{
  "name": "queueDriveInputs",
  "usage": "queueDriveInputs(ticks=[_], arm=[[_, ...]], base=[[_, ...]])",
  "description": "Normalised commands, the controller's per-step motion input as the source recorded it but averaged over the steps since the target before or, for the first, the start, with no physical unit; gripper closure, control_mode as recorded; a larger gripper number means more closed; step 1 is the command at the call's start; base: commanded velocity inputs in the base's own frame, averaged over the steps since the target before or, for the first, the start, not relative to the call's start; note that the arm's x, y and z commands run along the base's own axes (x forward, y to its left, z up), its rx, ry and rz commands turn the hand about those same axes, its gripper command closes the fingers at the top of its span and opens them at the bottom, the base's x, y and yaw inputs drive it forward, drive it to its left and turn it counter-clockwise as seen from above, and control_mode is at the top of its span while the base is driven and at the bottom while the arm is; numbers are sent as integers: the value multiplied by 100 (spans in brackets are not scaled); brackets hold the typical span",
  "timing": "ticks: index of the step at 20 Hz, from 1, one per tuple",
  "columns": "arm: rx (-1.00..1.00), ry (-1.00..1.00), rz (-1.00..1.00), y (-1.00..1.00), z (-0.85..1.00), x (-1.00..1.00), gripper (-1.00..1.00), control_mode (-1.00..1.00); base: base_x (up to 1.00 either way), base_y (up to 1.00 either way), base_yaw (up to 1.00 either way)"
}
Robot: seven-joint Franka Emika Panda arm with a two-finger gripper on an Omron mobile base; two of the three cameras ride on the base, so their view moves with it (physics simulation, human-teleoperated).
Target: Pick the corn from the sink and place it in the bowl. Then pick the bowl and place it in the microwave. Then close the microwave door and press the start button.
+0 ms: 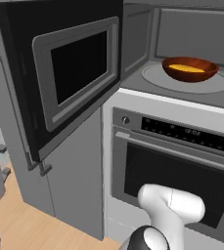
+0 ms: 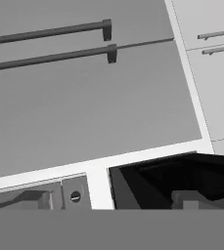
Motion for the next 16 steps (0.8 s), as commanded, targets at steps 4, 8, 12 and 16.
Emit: queueDriveInputs(ticks=[4, 8, 12, 16], arm=[[0, -14, -17, 10, -3, 56, -100, -100], [0, -15, -15, -46, 0, 6, -100, -100], [0, -15, -11, -67, 9, 0, -100, -100], [1, -2, -8, -64, 22, 8, -100, -100]], base=[[0, 0, 0], [0, 0, 0], [0, 0, 0], [0, 0, 0]])
